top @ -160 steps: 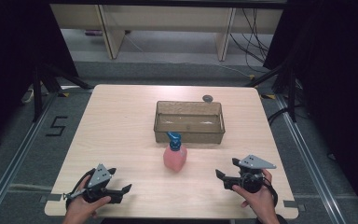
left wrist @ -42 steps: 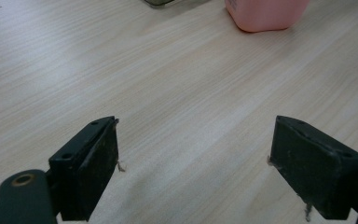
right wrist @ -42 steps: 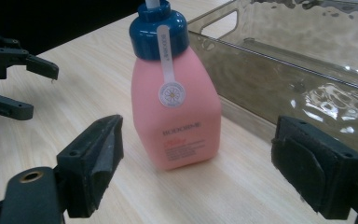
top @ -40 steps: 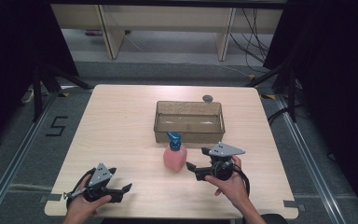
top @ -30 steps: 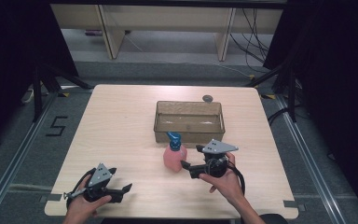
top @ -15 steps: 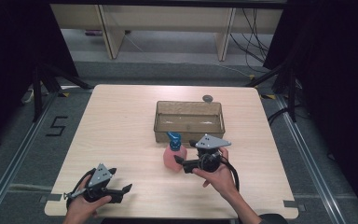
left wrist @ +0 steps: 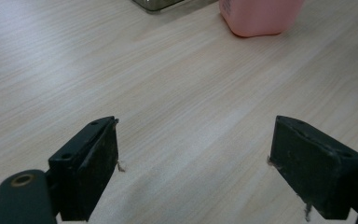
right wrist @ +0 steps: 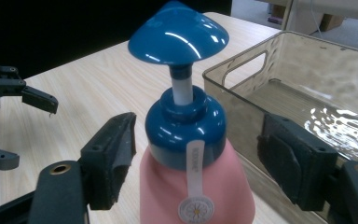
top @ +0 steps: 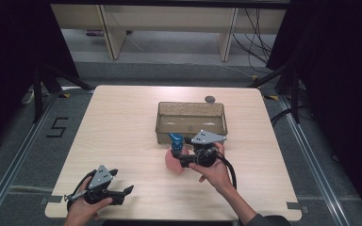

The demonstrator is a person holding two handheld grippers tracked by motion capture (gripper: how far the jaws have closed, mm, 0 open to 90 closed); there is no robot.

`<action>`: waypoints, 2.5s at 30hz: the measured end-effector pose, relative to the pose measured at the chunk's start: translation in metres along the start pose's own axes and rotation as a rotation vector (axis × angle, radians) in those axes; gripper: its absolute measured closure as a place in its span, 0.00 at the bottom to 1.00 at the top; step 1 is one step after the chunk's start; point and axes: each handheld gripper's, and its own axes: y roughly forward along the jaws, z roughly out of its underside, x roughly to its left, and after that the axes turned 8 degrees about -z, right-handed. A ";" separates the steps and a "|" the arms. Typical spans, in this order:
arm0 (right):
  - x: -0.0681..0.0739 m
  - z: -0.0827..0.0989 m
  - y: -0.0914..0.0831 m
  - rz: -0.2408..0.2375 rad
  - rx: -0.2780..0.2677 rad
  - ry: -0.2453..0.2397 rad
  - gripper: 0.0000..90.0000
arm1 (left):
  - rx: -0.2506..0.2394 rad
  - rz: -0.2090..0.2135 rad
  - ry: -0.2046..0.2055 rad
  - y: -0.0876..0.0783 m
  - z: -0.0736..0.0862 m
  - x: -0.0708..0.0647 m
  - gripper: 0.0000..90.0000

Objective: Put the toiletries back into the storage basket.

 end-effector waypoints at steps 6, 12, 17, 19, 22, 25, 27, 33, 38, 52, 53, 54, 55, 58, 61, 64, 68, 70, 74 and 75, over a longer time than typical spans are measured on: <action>0.000 -0.002 0.005 -0.007 0.008 0.002 0.37 | -0.002 0.000 0.004 0.000 0.000 0.000 0.16; -0.001 -0.003 0.009 -0.006 0.005 -0.011 0.39 | -0.001 0.003 0.000 0.000 0.000 0.000 0.16; -0.001 -0.002 0.012 -0.010 0.012 -0.016 0.43 | -0.004 0.002 0.002 0.000 0.000 0.000 0.16; -0.002 -0.002 0.012 -0.013 0.013 -0.011 0.45 | -0.003 0.002 0.000 0.000 0.000 0.000 0.16; -0.001 -0.001 0.012 -0.023 0.009 0.039 0.47 | 0.000 0.004 0.004 0.000 0.000 0.000 0.16; -0.002 0.000 0.013 -0.019 -0.003 -0.002 0.51 | -0.001 0.000 0.011 0.000 0.000 0.001 0.16; -0.001 0.001 0.013 -0.016 -0.007 -0.009 0.52 | -0.001 -0.003 0.006 0.000 0.000 0.000 0.16; 0.009 -0.001 0.013 0.032 -0.007 -0.035 0.58 | -0.005 0.004 0.002 0.000 0.000 0.001 0.16; 0.007 -0.003 0.007 0.067 -0.028 -0.008 0.59 | -0.007 0.006 -0.003 -0.001 0.000 0.000 0.16; -0.005 -0.018 -0.010 0.106 -0.053 -0.018 0.59 | -0.003 0.005 0.003 0.000 0.000 0.001 0.16; -0.005 -0.018 -0.010 0.106 -0.053 -0.018 0.59 | -0.003 0.005 0.003 0.000 0.000 0.001 0.16; -0.006 -0.018 -0.011 0.113 -0.052 -0.023 0.59 | -0.001 0.003 0.008 0.000 0.000 0.001 0.16; -0.008 -0.019 -0.012 0.108 -0.047 -0.018 0.59 | -0.007 0.002 -0.004 0.000 0.000 0.002 0.16; -0.010 -0.019 -0.013 0.116 -0.054 0.009 0.59 | -0.004 -0.001 -0.003 -0.001 0.000 0.002 0.16; -0.014 -0.020 -0.015 0.118 -0.063 0.004 0.59 | -0.006 0.003 -0.005 -0.001 0.000 0.002 0.16; -0.017 -0.024 -0.020 0.126 -0.055 0.000 0.59 | -0.006 0.005 -0.007 -0.001 -0.001 0.000 0.16; -0.018 -0.026 -0.022 0.133 -0.066 0.015 0.59 | -0.006 0.001 -0.009 -0.001 0.000 0.000 0.16; -0.018 -0.028 -0.023 0.141 -0.066 0.012 0.59 | -0.003 0.000 -0.003 -0.001 0.000 0.001 0.16; -0.020 -0.033 -0.028 0.147 -0.076 0.010 0.59 | -0.001 -0.007 -0.002 -0.001 0.000 0.001 0.16; -0.020 -0.033 -0.028 0.147 -0.076 0.010 0.59 | -0.001 -0.007 -0.002 -0.001 0.000 0.001 0.16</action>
